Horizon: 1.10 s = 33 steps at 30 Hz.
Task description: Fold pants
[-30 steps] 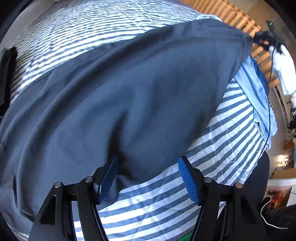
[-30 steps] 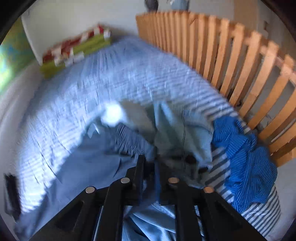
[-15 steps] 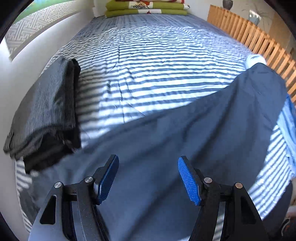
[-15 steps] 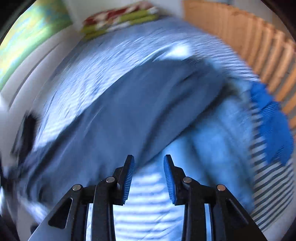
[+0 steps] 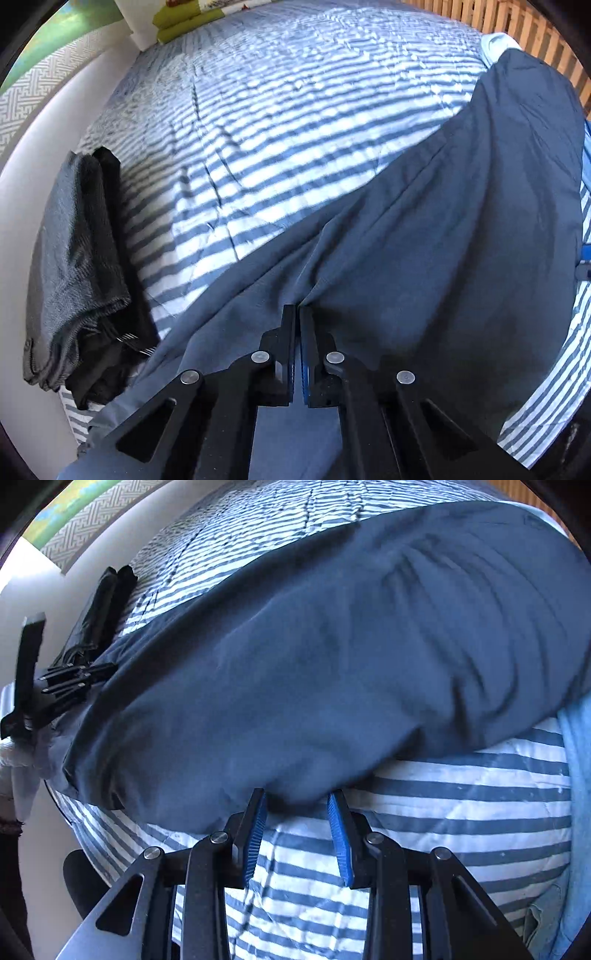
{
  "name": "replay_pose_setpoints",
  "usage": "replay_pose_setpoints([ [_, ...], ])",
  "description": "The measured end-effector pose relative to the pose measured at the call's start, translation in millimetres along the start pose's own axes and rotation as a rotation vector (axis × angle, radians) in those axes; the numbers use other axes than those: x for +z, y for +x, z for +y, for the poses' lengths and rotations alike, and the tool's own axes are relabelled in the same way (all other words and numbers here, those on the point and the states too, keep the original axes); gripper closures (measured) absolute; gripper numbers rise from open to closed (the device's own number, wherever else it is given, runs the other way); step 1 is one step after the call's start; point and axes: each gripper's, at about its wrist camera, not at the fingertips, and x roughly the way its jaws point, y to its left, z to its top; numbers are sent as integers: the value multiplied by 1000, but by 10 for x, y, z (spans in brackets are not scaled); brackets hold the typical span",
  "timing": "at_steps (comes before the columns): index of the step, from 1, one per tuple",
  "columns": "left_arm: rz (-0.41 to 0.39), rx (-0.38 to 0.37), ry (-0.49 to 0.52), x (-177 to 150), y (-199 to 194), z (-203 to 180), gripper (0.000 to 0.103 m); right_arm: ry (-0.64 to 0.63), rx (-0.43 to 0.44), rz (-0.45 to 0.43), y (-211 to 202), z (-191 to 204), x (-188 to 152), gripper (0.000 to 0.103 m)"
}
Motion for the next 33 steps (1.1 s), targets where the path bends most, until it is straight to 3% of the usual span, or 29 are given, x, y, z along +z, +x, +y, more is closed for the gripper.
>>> replay_pose_setpoints([
  [4, -47, -29, -60, 88, -141, 162, 101, -5, -24, 16, 110, 8, -42, 72],
  [6, -72, 0, -76, 136, -219, 250, 101, -37, -57, 3, 111, 64, -72, 74],
  [9, -84, -13, -111, 262, -218, 437, 101, -71, -124, -15, 116, 131, -113, 87],
  [11, -73, 57, -123, 331, -101, 532, 101, -108, -140, -20, 113, 174, -146, 90],
  [14, 12, 136, -157, 396, 244, 639, 98, -88, -99, -16, 86, 120, -150, 90],
  [16, 42, 105, -172, 393, 317, 695, 98, -29, -33, -11, 26, 11, -147, 89],
  [17, 43, 58, -214, 363, 274, 766, 89, 0, 2, -4, -6, -50, -155, 86],
  [18, 24, 20, -254, 314, 187, 844, 81, 25, 22, 1, -40, -114, -169, 80],
  [19, -19, 0, -287, 231, 14, 952, 65, 36, 21, -3, -72, -153, -183, 78],
  [21, -80, 32, -313, 46, -287, 1115, 48, 26, -11, -5, -122, -182, -220, 77],
  [23, -113, 70, -315, -210, -523, 1283, 46, 13, -3, 1, -161, -171, -266, 77],
  [26, -90, 89, -330, -653, -611, 1534, 43, -22, 1, 15, -141, -88, -306, 77],
  [30, 20, 177, -316, -1109, -394, 1720, 43, -80, -46, 21, -55, -5, -396, 76],
  [33, 26, 164, -408, -1322, -287, 1893, 43, -116, -78, 13, -55, 67, -438, 73],
])
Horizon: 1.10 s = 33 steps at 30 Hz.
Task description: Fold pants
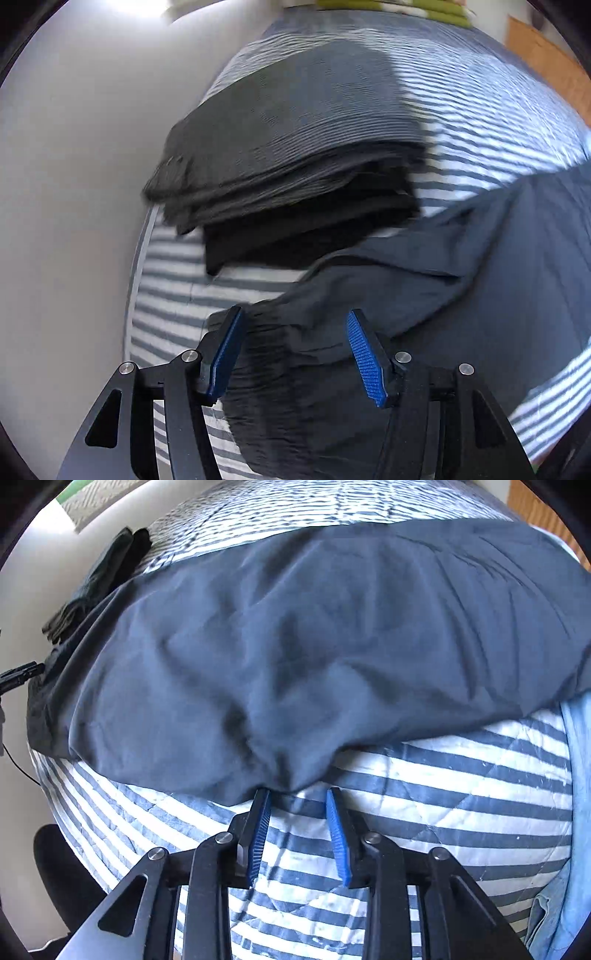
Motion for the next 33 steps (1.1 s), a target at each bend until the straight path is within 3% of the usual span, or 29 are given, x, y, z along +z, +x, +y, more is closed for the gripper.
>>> replay_pose_setpoints([
  [5, -11, -5, 30, -45, 150, -11, 45, -8, -17, 15, -7, -14, -12, 72],
  [10, -52, -33, -44, -64, 41, 252, 45, -36, -41, 21, -17, 1, -38, 72],
  [12, -17, -28, -60, -44, 124, 325, 57, -46, -55, 23, -23, 11, -47, 72],
  [14, -26, -54, -73, -30, 114, 378, 58, -50, -65, 31, -56, 20, -59, 72],
  [16, -62, -105, -89, -78, 18, 454, 53, -94, -50, 13, -224, 90, -98, 72],
  [17, -63, -130, -111, -113, -7, 511, 40, -132, -47, -9, -343, 161, -107, 72],
  [18, -75, -156, -143, -163, -37, 578, 33, -188, -43, -38, -483, 273, -96, 72],
  [21, -94, -220, -186, -290, -91, 703, 33, -361, -37, -154, -841, 728, 67, 72],
  [24, -98, -277, -189, -414, -110, 724, 35, -551, -1, -221, -766, 1546, 518, 72],
  [25, -101, -285, -185, -455, -113, 712, 40, -615, 11, -232, -672, 1811, 665, 72],
  [27, -106, -283, -172, -484, -131, 687, 61, -717, 26, -252, -508, 2315, 945, 72],
  [30, -123, -305, -175, -517, -146, 726, 78, -834, 40, -257, -215, 2941, 1323, 72],
  [33, -137, -346, -181, -546, -197, 796, 82, -972, 29, -235, 100, 3332, 1403, 72],
])
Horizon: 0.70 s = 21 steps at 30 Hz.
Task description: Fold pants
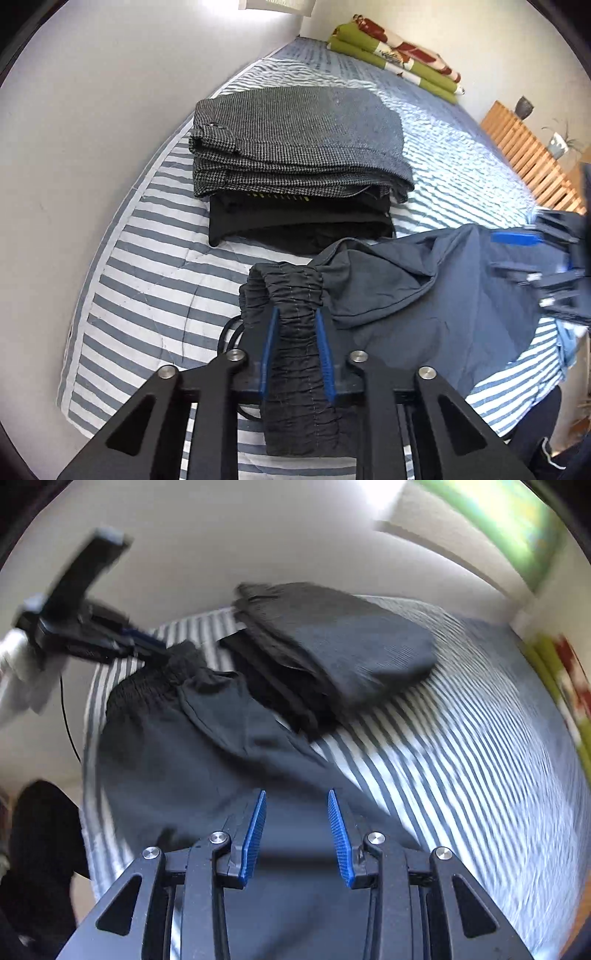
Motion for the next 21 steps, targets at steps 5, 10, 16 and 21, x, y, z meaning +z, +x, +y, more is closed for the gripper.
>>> replay_pose_setpoints([
  [5, -2, -69, -27, -46, -30, 114, 79, -182, 7, 51, 468, 212, 206, 71],
  [10, 13, -108, -37, 2, 81, 144, 72, -303, 24, 86, 660, 337, 109, 70],
  [16, 31, -67, 9, 36, 117, 44, 93, -250, -11, 91, 862, 283, 206, 99],
  [21, 16, -66, -19, -105, -173, 33, 95, -158, 101, 33, 529, 152, 185, 99],
])
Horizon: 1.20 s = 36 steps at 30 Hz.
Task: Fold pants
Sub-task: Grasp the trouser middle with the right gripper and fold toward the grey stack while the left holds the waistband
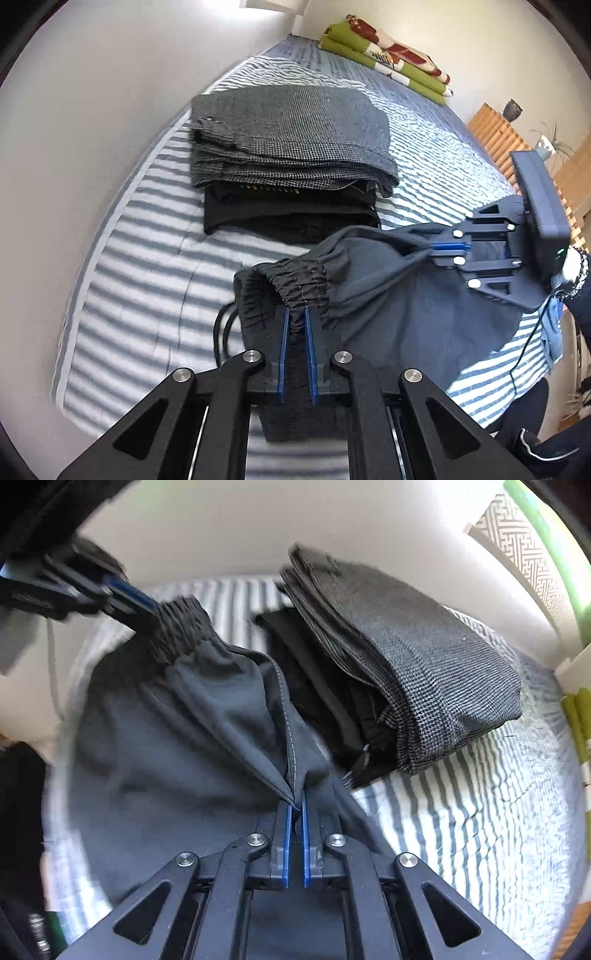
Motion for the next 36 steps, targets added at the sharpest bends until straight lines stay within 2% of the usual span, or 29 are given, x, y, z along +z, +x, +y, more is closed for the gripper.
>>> replay_pose_setpoints([
  [4, 4, -27, -11, -236, -349, -105, 95, -16, 167, -42, -455, 104, -156, 99],
  [8, 65, -42, -12, -433, -457, -207, 94, -10, 345, -38, -693, 224, -153, 99],
  [9, 91, -38, -5, -455, -419, -207, 91, -14, 376, -33, -713, 245, -150, 99],
  [10, 117, 13, 14, -459, -347, -204, 90, -11, 403, -20, -691, 259, -139, 99],
  [12, 127, 59, 18, -452, -300, -166, 85, 9, 398, 14, -560, 248, -98, 99],
  [16, 51, 68, 73, -79, -372, -188, 79, 66, 417, 44, -301, 167, -34, 99],
  [18, 17, 61, 117, 144, -364, -267, 63, 55, 419, 43, -310, 195, -51, 99],
  [19, 11, 37, 141, 277, -314, -318, 59, 39, 417, 45, -322, 221, -60, 99],
  [20, 29, -20, 163, 410, -204, -379, 53, 28, 413, 48, -341, 230, -78, 99],
  [22, 128, -81, 210, 566, 138, -490, 52, 4, 404, 50, -386, 273, -70, 99],
  [25, 292, -78, 245, 561, 620, -504, 52, -9, 415, 34, -496, 226, -62, 99],
  [28, 338, -3, 226, 456, 790, -372, 52, 61, 430, 24, -373, -22, -1, 99],
  [30, 293, 57, 186, 441, 692, -224, 52, 145, 438, 37, -172, -245, 37, 99],
  [31, 245, 95, 174, 438, 559, -169, 52, 176, 438, 43, -80, -330, 47, 99],
  [33, 185, 131, 191, 388, 357, -182, 47, 209, 435, 50, 57, -432, 54, 99],
  [35, 142, 165, 268, 273, 184, -337, 29, 230, 445, 50, 130, -486, 47, 99],
  [36, 124, 181, 324, 203, 145, -457, 28, 235, 454, 51, 145, -492, 44, 99],
])
